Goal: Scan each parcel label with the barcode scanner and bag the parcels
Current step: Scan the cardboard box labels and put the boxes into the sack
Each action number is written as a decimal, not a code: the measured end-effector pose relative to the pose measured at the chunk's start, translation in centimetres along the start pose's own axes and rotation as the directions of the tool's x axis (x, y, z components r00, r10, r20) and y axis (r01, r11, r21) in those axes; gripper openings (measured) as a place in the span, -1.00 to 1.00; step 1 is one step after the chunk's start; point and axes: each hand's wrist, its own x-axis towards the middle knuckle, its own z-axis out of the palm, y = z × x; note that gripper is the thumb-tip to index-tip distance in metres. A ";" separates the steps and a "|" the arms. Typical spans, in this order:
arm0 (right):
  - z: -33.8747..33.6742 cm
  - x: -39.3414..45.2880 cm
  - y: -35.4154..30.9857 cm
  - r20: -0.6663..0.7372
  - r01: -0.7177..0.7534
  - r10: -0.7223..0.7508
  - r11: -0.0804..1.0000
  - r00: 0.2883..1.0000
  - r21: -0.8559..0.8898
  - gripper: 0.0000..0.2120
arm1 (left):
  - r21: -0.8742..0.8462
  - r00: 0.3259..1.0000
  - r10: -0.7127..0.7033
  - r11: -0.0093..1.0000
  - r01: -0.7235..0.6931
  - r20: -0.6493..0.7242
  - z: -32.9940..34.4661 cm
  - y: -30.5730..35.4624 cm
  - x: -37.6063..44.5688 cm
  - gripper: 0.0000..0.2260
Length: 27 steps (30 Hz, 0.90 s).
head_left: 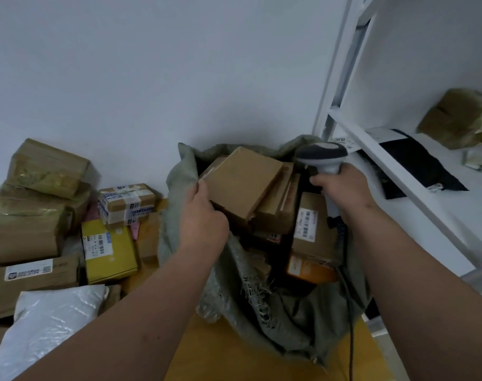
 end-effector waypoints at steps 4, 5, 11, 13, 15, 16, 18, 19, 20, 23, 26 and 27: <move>0.1 -1.5 -4.0 0.009 0.136 -0.136 0.990 0.991 0.031 -0.86 | 0.103 0.994 0.088 0.991 -0.080 -0.072 -1.2 1.9 1.2 -0.35; 0.1 -1.8 -5.0 0.006 0.167 -0.167 0.986 0.986 0.025 -0.87 | 0.110 0.990 0.110 0.989 -0.099 -0.092 -1.7 2.2 1.6 -0.36; -0.5 -2.8 -11.2 -0.056 0.338 -0.334 0.936 0.941 0.098 -0.80 | 0.159 0.913 0.356 0.931 -0.328 -0.200 -4.1 5.2 3.2 -0.38; -1.0 -2.9 -13.0 -0.092 0.402 -0.392 0.905 0.915 0.139 -0.82 | 0.172 0.882 0.419 0.906 -0.387 -0.217 -4.8 6.4 3.5 -0.36; -1.7 -3.1 -14.4 -0.164 0.479 -0.455 0.861 0.875 0.171 -0.78 | 0.163 0.853 0.457 0.889 -0.428 -0.253 -5.5 7.3 3.7 -0.36; -2.1 -3.1 -14.7 -0.202 0.517 -0.483 0.837 0.852 0.180 -0.71 | 0.154 0.838 0.468 0.884 -0.442 -0.281 -6.0 7.6 3.8 -0.36; -2.7 -3.1 -14.6 -0.249 0.555 -0.507 0.810 0.825 0.190 -0.63 | 0.121 0.818 0.456 0.888 -0.443 -0.350 -6.6 7.0 4.3 -0.37; -2.8 -2.9 -14.2 -0.250 0.537 -0.488 0.821 0.836 0.194 -0.62 | 0.103 0.823 0.434 0.898 -0.427 -0.366 -6.8 6.2 4.8 -0.37; -2.8 -2.7 -13.5 -0.237 0.498 -0.451 0.844 0.860 0.201 -0.63 | 0.094 0.843 0.402 0.914 -0.396 -0.358 -6.9 5.4 5.1 -0.37; -1.9 -2.0 -11.0 -0.122 0.280 -0.266 0.954 0.956 0.112 -0.67 | 0.143 0.948 0.233 0.968 -0.205 -0.217 -6.1 1.8 5.4 -0.44; -0.8 -1.6 -7.9 -0.101 0.112 -0.112 0.994 0.989 0.000 -0.70 | 0.187 0.991 0.099 0.979 -0.082 -0.085 -5.1 -1.0 4.1 -0.38; -0.5 -1.7 -7.3 -0.108 0.089 -0.088 0.996 0.990 0.006 -0.72 | 0.184 0.993 0.087 0.980 -0.072 -0.077 -5.0 -1.5 3.8 -0.34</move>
